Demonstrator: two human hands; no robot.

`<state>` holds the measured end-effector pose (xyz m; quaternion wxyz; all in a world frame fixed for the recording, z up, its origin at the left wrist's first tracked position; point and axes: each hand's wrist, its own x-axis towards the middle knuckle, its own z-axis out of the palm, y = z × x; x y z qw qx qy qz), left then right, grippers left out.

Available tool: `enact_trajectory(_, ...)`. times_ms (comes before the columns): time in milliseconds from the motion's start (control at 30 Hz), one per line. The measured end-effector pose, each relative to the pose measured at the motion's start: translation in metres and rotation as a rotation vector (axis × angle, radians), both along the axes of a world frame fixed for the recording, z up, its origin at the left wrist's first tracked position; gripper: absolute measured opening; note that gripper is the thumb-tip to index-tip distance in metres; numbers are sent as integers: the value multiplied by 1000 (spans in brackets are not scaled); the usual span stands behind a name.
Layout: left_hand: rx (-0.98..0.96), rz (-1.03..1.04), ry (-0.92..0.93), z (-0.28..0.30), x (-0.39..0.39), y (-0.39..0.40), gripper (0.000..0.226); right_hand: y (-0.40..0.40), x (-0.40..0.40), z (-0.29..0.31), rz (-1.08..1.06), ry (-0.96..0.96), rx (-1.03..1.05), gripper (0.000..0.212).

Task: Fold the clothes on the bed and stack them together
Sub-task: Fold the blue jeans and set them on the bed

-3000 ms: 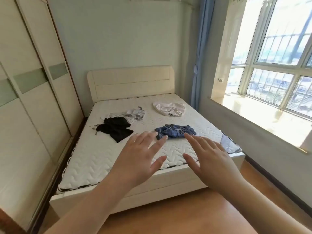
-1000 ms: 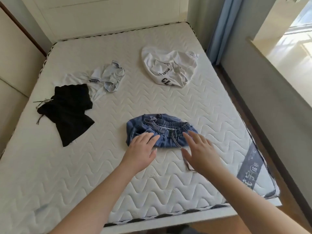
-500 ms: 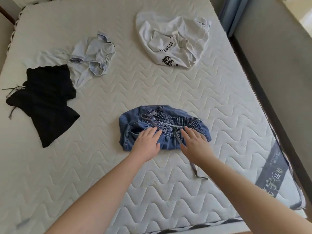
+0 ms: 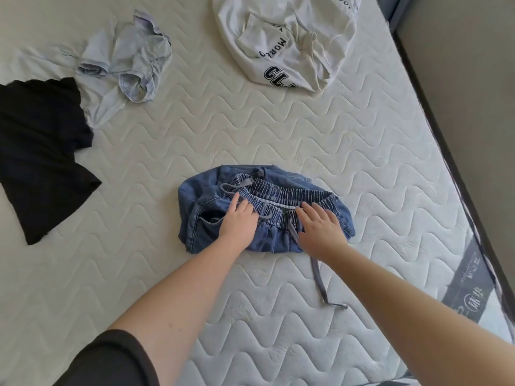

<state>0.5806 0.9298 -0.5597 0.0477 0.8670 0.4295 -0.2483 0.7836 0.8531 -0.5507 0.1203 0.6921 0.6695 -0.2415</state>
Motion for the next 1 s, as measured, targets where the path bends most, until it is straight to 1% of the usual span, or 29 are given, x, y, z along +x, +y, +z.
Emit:
enact_trajectory(67,30,-26,-54,-2,-2,0,43,5,3,-3,4,-2,-21,63)
enact_trajectory(167,43,4,-100,-8,0,5,58,12,7,-7,28,-6,-36,62)
enact_trajectory(200,46,6,-91,-10,2,7,56,15,8,-8,42,-11,-39,62)
enact_trajectory(300,74,-22,-49,-13,6,14,37,22,12,-15,70,-23,-59,62)
enact_trajectory(433,110,-71,-41,-17,5,18,28,24,16,-28,70,-42,-63,62)
enact_trajectory(567,25,-57,-121,-11,9,2,19,23,19,-39,77,-70,-35,59)
enact_trajectory(633,-11,-14,-167,-8,14,-18,21,22,19,-40,79,-86,-25,60)
enact_trajectory(667,-37,38,-200,-8,17,-30,23,21,18,-40,78,-92,-18,60)
enact_trajectory(733,-135,246,-291,-8,22,-55,25,19,17,-40,80,-108,13,59)
enact_trajectory(833,-369,669,-439,-15,28,-97,31,16,15,-37,77,-115,70,53)
enact_trajectory(900,-532,941,-505,-20,30,-123,26,14,15,-36,73,-105,93,50)
enact_trajectory(933,-606,1035,-506,-22,31,-133,24,12,15,-36,73,-101,106,48)
enact_trajectory(967,-671,1082,-490,-23,31,-142,24,10,15,-35,75,-96,118,48)
enact_trajectory(1000,-711,1078,-470,-23,30,-149,24,8,15,-34,76,-91,129,48)
